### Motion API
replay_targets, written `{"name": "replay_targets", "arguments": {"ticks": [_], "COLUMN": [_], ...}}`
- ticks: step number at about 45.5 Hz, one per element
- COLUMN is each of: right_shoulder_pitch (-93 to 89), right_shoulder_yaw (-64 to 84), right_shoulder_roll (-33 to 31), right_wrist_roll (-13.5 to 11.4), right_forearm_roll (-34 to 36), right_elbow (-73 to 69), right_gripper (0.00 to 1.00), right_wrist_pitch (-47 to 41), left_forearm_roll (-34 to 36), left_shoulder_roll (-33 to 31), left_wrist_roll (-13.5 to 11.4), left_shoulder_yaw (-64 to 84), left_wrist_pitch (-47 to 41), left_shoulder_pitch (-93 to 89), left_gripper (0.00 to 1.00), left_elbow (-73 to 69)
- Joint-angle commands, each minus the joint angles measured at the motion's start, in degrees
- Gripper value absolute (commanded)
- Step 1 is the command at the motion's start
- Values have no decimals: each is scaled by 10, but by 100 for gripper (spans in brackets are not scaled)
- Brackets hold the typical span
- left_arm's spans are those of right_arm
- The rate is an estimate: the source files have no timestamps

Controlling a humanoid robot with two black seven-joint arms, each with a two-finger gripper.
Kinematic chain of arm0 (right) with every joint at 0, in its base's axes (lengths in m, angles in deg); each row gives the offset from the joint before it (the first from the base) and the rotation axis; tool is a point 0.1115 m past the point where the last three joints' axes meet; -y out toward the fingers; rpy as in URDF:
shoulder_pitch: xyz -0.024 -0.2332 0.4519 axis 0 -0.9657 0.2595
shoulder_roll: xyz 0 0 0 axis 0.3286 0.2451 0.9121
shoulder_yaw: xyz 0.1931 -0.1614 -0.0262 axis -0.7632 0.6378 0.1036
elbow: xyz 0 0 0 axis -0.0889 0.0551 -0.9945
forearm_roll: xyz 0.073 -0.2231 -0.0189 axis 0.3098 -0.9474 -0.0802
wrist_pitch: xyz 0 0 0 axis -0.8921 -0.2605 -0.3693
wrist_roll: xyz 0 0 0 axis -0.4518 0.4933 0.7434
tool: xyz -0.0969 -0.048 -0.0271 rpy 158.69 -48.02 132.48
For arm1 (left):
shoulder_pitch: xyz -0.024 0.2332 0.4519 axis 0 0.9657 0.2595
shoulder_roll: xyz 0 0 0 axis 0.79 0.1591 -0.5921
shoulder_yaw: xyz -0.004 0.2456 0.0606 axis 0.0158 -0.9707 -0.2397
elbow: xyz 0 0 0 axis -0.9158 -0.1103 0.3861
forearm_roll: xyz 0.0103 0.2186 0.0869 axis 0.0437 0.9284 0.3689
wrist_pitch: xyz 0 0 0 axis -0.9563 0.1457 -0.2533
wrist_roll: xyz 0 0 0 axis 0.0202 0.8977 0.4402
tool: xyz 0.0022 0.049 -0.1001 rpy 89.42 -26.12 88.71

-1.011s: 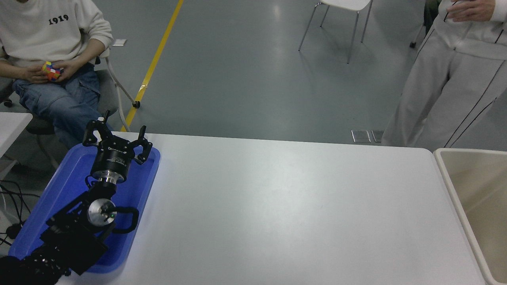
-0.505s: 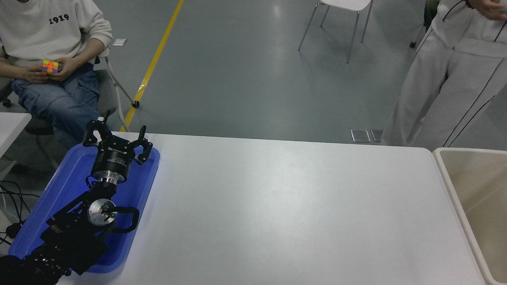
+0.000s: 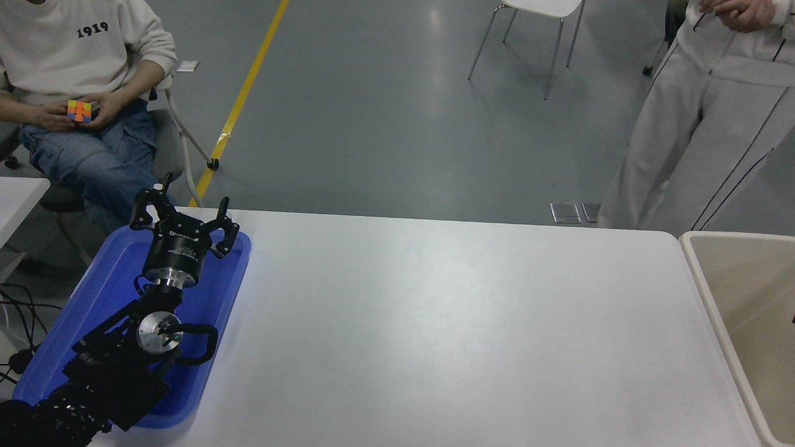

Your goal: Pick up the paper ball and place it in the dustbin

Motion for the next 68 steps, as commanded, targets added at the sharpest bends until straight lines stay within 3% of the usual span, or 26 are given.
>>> {"name": "replay_targets", "arguments": {"ticks": [1,15,17,19,23,25,36,40,49,68], "right_shoulder_pitch": [-39,-40,-37,-35,-34,-35,-34,-32,-26,-43], "right_shoulder_yaw": [-15,-18,-18,-18,-19,-19,-19,-28,-81,-499], "right_shoulder_roll": [35,35,33,31,34,35,35,34,28,-37], "right_wrist_roll": [0,0,0,0,0,0,0,0,0,3], "right_forearm_roll": [12,12,12,12,12,12,12,12,13,13], "right_elbow": [49,53,54,56,63,65,65,64,61,-52], "right_gripper": [0,0,32,56,79,87,89,100,100,100], "right_wrist_pitch": [45,46,46,48,63,74,82,82,82,75], "left_forearm_roll": [0,0,0,0,0,0,0,0,0,0], "left_shoulder_roll": [0,-1,-1,-1,0,0,-1,0,0,0], "left_wrist_roll": [0,0,0,0,0,0,0,0,0,0], "left_shoulder_yaw": [0,0,0,0,-1,-1,0,0,-1,0], "left_wrist_pitch": [0,-1,0,-1,0,0,0,0,0,0], "left_shoulder_pitch": [0,0,0,0,0,0,0,0,0,0], "left_gripper": [100,100,100,100,100,100,100,100,100,100], "left_elbow": [0,0,0,0,0,0,0,0,0,0]}}
